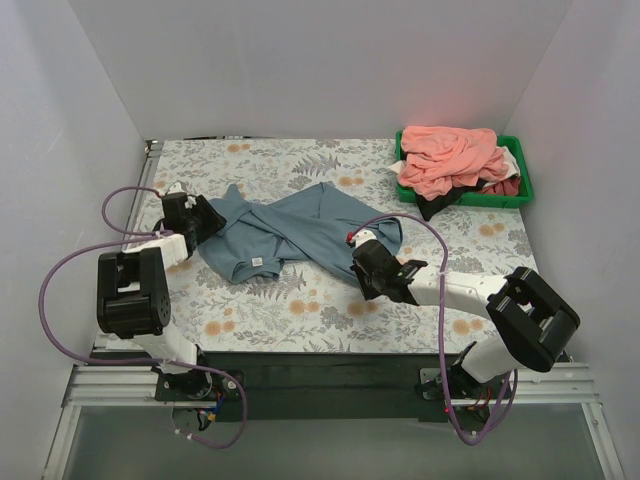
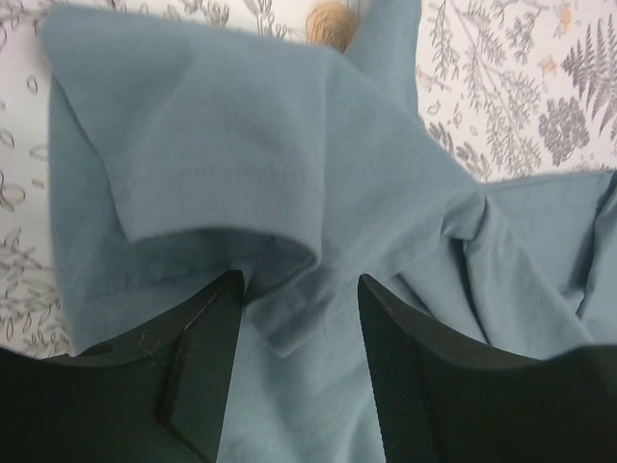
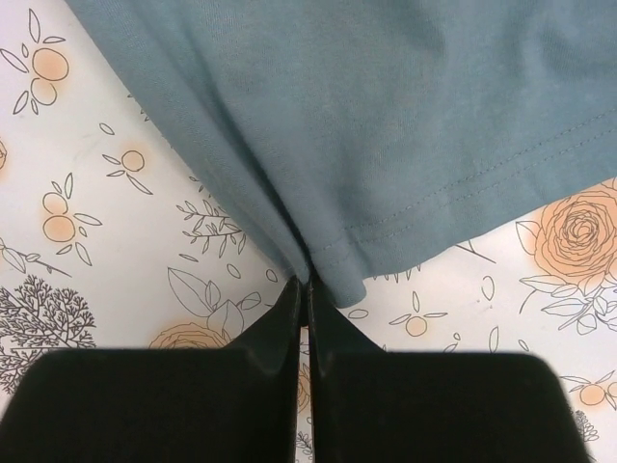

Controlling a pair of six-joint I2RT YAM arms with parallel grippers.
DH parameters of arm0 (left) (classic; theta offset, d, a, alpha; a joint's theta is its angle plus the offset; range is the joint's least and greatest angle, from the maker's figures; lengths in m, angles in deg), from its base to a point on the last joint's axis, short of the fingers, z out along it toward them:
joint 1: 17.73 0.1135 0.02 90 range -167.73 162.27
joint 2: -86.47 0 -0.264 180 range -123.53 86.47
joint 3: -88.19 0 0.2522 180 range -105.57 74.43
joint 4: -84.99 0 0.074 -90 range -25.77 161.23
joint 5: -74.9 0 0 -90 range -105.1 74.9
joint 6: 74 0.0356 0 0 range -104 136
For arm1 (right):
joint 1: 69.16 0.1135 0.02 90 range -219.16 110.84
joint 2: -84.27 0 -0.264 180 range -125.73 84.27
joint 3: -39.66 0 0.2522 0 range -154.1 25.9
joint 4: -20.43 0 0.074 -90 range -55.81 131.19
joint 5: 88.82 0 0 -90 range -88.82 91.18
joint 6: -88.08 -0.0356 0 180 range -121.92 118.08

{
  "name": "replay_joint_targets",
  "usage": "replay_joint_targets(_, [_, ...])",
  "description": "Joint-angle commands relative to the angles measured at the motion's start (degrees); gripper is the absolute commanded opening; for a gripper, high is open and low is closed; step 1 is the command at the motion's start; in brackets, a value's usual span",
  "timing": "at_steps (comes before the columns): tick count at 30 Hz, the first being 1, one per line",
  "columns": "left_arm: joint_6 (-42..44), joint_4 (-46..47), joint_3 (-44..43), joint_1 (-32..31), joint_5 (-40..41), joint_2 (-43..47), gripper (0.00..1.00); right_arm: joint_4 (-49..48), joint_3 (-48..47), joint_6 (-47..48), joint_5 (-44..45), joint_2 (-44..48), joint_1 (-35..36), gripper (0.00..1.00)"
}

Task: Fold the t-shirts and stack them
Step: Flatten the tshirt out

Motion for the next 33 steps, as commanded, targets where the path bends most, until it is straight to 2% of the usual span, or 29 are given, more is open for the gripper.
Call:
replay_joint_targets(1, [-0.2, -0.4, 2.8, -0.6, 2.5, 5.0, 0.50, 0.7, -1.5, 1.6, 1.1, 1.5, -0.2, 0.01])
replay_joint_targets(11, [-1.2, 1.6, 6.0, -1.2, 1.8, 4.7, 0.49, -0.7, -0.8, 2.3, -0.4, 2.1, -0.2, 0.01])
replay_joint_targets(20, [-2.4, 3.9, 5.9, -1.3, -0.2, 3.4, 0.39, -0.9, 0.2, 1.3, 0.4, 3.3, -0.2, 0.01])
replay_joint_targets(24, [-2.5, 4.0, 6.0, -1.4, -0.7, 3.5, 0.26, -1.0, 0.0, 1.3, 0.2, 2.6, -0.3, 0.01])
replay_joint_targets(28, [-2.4, 4.1, 5.9, -1.4, -0.7, 3.4, 0.23, -1.0, 0.0, 1.2, 0.5, 2.6, -0.2, 0.01])
replay_joint_targets(31, [-2.4, 4.0, 5.9, -1.4, -1.2, 3.0, 0.14, -1.0, 0.0, 1.1, 0.8, 2.9, -0.2, 0.01])
replay_joint_targets(33, [-2.5, 4.0, 5.7, -1.4, -1.3, 3.2, 0.02, -1.0, 0.2, 1.0, 1.1, 3.3, -0.2, 0.01])
